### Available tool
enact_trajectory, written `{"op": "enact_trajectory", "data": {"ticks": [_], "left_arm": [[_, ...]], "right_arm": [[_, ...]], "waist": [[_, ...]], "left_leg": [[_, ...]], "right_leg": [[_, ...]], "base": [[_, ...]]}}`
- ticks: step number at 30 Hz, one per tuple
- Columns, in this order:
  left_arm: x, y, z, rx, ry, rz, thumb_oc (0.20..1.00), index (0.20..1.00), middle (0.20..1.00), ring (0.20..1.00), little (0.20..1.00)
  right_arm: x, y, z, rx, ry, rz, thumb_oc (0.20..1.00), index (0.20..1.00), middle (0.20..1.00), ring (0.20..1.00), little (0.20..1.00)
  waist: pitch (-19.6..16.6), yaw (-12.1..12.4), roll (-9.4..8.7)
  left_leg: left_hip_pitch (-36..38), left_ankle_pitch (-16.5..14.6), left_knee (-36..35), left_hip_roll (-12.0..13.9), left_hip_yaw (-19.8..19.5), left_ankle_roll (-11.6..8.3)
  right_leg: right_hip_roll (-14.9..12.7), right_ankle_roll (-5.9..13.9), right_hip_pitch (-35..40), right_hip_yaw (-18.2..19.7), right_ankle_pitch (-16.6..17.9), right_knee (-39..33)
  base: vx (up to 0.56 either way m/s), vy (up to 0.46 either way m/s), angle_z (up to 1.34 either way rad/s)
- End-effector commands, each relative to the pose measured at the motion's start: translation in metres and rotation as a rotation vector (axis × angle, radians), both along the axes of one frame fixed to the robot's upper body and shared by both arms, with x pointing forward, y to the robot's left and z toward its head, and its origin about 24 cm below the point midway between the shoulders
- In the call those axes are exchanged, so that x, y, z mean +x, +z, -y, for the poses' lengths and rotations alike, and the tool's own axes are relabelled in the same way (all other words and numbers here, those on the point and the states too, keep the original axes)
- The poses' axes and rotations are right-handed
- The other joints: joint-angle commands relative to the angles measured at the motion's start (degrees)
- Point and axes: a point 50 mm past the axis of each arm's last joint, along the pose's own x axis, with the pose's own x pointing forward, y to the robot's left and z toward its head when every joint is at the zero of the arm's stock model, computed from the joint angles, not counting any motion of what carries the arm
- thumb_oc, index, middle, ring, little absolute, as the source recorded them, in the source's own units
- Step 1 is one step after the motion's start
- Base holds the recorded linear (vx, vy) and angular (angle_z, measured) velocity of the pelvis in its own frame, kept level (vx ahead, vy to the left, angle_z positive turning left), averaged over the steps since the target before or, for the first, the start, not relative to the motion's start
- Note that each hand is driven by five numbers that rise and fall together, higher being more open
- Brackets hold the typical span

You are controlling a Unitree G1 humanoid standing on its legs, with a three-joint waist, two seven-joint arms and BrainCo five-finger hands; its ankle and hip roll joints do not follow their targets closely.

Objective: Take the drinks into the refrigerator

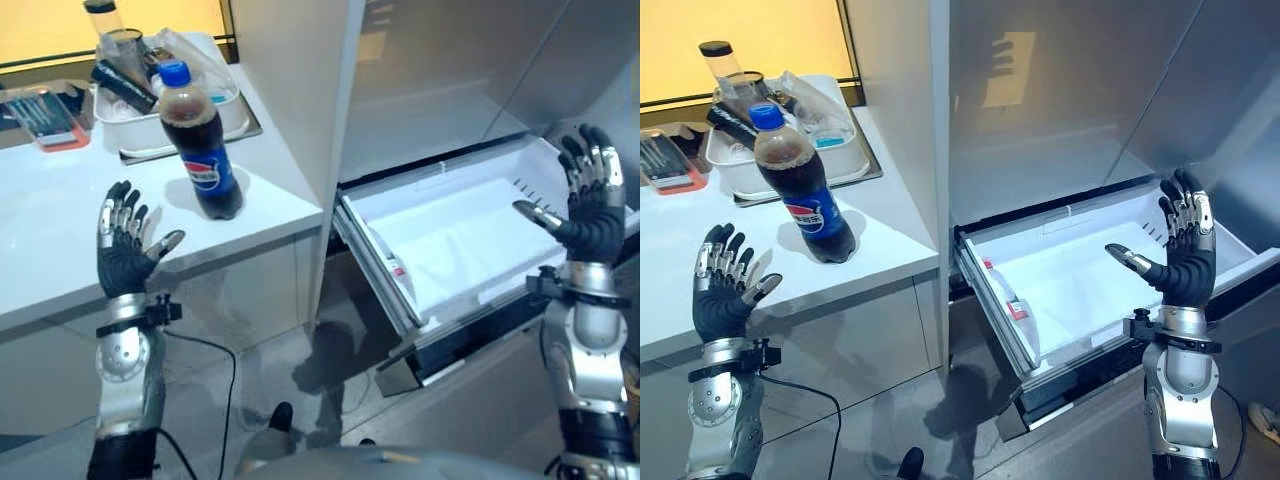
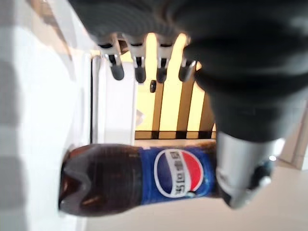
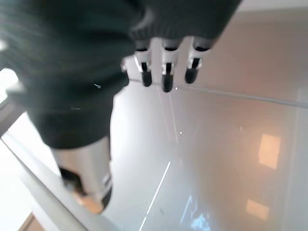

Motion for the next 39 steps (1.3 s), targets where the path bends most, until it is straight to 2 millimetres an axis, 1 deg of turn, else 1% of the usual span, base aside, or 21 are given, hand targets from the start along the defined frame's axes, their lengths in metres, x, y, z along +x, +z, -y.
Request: {"op": "enact_trajectory", "data": {"ticks": [1, 6, 12, 21, 28, 30, 36, 39], "left_arm": [[0.010, 0.016, -0.017, 0.086, 0.083, 0.047, 1.000, 1.000, 1.000, 1.000, 1.000], [0.015, 0.022, -0.027, 0.118, 0.136, 0.042, 1.000, 1.000, 1.000, 1.000, 1.000], [0.019, 0.032, -0.033, 0.142, 0.162, 0.062, 1.000, 1.000, 1.000, 1.000, 1.000], [0.022, 0.035, -0.040, 0.138, 0.171, 0.058, 1.000, 1.000, 1.000, 1.000, 1.000], [0.022, 0.031, -0.036, 0.161, 0.114, 0.025, 1.000, 1.000, 1.000, 1.000, 1.000], [0.022, 0.026, -0.033, 0.170, 0.073, -0.006, 1.000, 1.000, 1.000, 1.000, 1.000], [0.028, 0.018, -0.025, 0.150, -0.012, -0.053, 1.000, 1.000, 1.000, 1.000, 1.000], [0.032, 0.018, -0.022, 0.161, -0.030, -0.061, 1.000, 1.000, 1.000, 1.000, 1.000]], "right_arm": [[0.003, 0.018, -0.002, -0.023, 0.051, 0.074, 1.000, 1.000, 1.000, 1.000, 1.000], [0.005, 0.019, -0.003, -0.030, 0.066, 0.068, 1.000, 1.000, 1.000, 1.000, 1.000], [0.006, 0.020, -0.004, -0.042, 0.086, 0.061, 1.000, 1.000, 1.000, 1.000, 1.000], [0.006, 0.023, -0.004, -0.048, 0.097, 0.064, 1.000, 1.000, 1.000, 1.000, 1.000], [0.006, 0.024, -0.004, -0.048, 0.105, 0.067, 1.000, 1.000, 1.000, 1.000, 1.000], [0.006, 0.025, -0.004, -0.049, 0.110, 0.067, 1.000, 1.000, 1.000, 1.000, 1.000], [0.005, 0.025, -0.005, -0.049, 0.126, 0.065, 1.000, 1.000, 1.000, 1.000, 1.000], [0.005, 0.025, -0.006, -0.049, 0.137, 0.066, 1.000, 1.000, 1.000, 1.000, 1.000]], "waist": [[-3.9, -0.8, 0.84], [-4.3, -1.3, 0.91], [-4.4, -1.8, 1.02], [-4.6, -2.4, 0.98], [-4.6, -2.5, 0.90], [-4.6, -2.6, 0.87], [-4.8, -2.9, 0.86], [-4.8, -3.1, 0.83]], "left_leg": [[1.9, -5.1, 0.1, -0.4, 0.4, 3.66], [2.4, -5.4, 0.0, -0.3, 1.1, 3.64], [2.8, -5.6, -0.1, -0.1, 1.8, 3.52], [3.3, -5.9, -0.1, 0.1, 2.6, 3.47], [3.5, -6.0, -0.2, 0.1, 3.4, 3.57], [3.7, -6.1, -0.2, 0.2, 3.6, 3.68], [3.9, -6.2, -0.2, 0.2, 3.8, 3.72], [4.1, -6.3, -0.2, 0.2, 3.9, 3.73]], "right_leg": [[-0.5, 0.08, -2.3, -0.6, -3.3, 6.3], [-0.4, 0.13, -2.1, 0.2, -3.1, 5.9], [-0.2, 0.11, -2.0, 0.9, -2.9, 5.7], [0.1, 0.17, -1.8, 1.9, -2.6, 5.2], [0.3, 0.30, -1.7, 3.0, -2.2, 4.5], [0.4, 0.30, -1.7, 3.4, -2.1, 4.4], [0.3, 0.36, -1.6, 3.7, -2.1, 4.3], [0.3, 0.38, -1.6, 3.9, -2.0, 4.3]], "base": [[0.00, 0.014, -0.10], [0.01, 0.010, -0.14], [0.00, 0.006, -0.07], [0.00, 0.003, -0.05], [0.01, 0.005, -0.07], [0.01, 0.008, -0.07], [0.00, 0.003, -0.02], [0.01, 0.003, -0.03]]}}
